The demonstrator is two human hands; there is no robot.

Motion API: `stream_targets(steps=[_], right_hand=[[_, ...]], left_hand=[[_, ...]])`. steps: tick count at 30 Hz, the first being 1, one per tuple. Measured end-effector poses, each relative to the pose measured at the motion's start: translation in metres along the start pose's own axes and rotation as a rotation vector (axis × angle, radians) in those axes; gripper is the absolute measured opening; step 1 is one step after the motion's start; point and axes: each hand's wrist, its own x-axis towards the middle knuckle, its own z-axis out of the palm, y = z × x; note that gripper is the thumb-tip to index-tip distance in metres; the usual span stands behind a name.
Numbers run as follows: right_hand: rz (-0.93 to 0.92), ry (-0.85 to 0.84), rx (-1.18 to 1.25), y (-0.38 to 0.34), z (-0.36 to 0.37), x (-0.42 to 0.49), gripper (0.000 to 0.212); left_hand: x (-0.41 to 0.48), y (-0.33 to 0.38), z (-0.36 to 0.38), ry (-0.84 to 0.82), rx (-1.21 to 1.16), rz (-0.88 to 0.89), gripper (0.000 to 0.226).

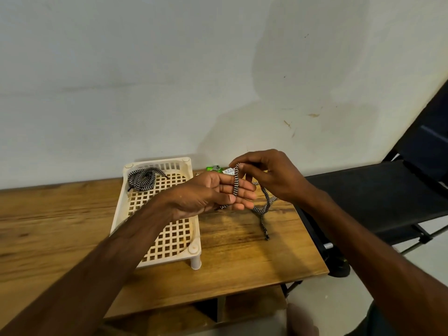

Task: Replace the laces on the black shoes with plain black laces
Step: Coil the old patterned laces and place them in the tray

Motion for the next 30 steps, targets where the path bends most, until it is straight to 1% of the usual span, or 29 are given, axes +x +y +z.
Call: stream_targets(steps=[4, 11, 16, 18, 20, 22, 23, 25, 27, 30], right_hand=[[-0.019, 0.030, -0.008, -0.001, 0.002, 0.002, 0.023], [-0.029, 0.061, -0.029, 0.000, 0.000, 0.001, 0.024], [-0.017, 0.067, -0.023, 0.003, 0.000, 0.001, 0.024], [0.005, 0.022, 0.011, 0.007, -0.001, -0.001, 0.022], [0.055, -0.053, 0.027, 0.011, 0.004, -0.004, 0.015], [0.136, -0.113, 0.043, 0.011, 0.016, -0.006, 0.009], [0.146, -0.160, 0.047, 0.009, 0.024, -0.006, 0.011], [0.114, -0.307, 0.062, 0.003, 0.038, -0.006, 0.015], [0.095, -0.433, 0.107, -0.003, 0.046, -0.006, 0.018], [0.076, -0.494, 0.117, -0.008, 0.043, -0.006, 0.020]], left_hand=[[0.000, -0.001, 0.001, -0.063, -0.012, -0.004, 0.047], [-0.001, 0.001, 0.004, -0.049, -0.069, 0.008, 0.053], [-0.004, 0.006, 0.006, -0.100, -0.056, 0.060, 0.056], [-0.006, 0.009, 0.005, -0.137, -0.051, 0.119, 0.058], [-0.008, 0.013, 0.005, -0.142, -0.066, 0.202, 0.061], [-0.009, 0.016, 0.003, -0.086, -0.087, 0.281, 0.065], [-0.008, 0.016, 0.002, -0.043, -0.104, 0.311, 0.068], [-0.007, 0.015, -0.002, 0.070, -0.136, 0.337, 0.074], [-0.007, 0.012, -0.007, 0.199, -0.128, 0.322, 0.077], [-0.008, 0.010, -0.016, 0.328, -0.082, 0.264, 0.077]])
